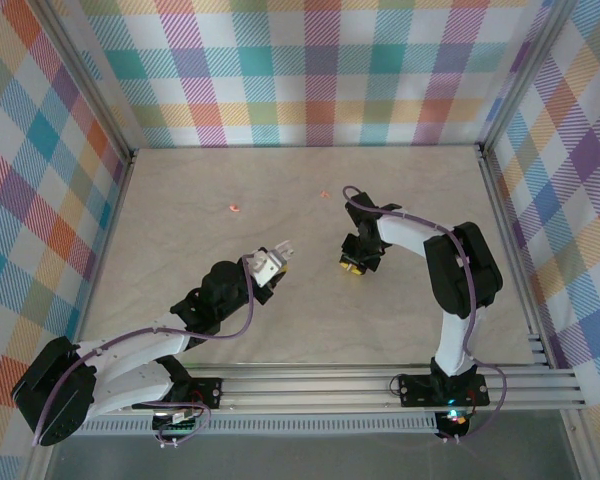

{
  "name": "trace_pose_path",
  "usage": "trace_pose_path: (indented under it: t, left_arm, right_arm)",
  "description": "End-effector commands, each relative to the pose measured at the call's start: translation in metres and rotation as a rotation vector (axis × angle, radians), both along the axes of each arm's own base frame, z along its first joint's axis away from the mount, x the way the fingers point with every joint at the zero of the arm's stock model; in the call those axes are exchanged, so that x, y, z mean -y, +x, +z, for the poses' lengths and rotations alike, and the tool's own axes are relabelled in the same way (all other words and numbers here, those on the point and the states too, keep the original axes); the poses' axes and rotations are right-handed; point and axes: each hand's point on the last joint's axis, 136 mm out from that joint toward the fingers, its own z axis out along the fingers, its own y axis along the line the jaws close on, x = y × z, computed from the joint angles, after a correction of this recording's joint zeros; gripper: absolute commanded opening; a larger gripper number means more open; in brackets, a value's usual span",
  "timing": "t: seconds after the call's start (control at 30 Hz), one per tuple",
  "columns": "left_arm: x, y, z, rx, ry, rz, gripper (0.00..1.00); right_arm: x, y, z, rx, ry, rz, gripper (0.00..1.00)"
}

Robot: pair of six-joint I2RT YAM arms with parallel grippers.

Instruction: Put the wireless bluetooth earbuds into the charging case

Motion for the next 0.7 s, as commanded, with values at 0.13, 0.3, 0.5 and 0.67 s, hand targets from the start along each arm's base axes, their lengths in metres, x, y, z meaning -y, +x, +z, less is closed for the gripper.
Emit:
trace_pose_path:
  t: [0.13, 0.3, 0.5, 0.67]
  left_arm:
    - [0.0, 0.001, 0.007, 0.026, -0.011, -0.002, 0.0]
    - [-0.001, 0.001, 0.008, 0.029, -0.01, 0.0, 0.0]
    - [-0.003, 0.0, 0.007, 0.028, -0.006, 0.002, 0.0]
    - [-0.004, -0.001, 0.007, 0.029, -0.006, 0.003, 0.0]
  right_arm:
    - [0.007, 0.004, 0.017, 0.028, -0.045, 0.033, 0.28]
    - [0.003, 0.012, 0.02, 0.048, -0.034, 0.045, 0.3]
    - [0.002, 0.016, 0.016, 0.038, -0.042, 0.055, 0.31]
    - [0.004, 0.017, 0.01, 0.022, -0.056, 0.056, 0.3]
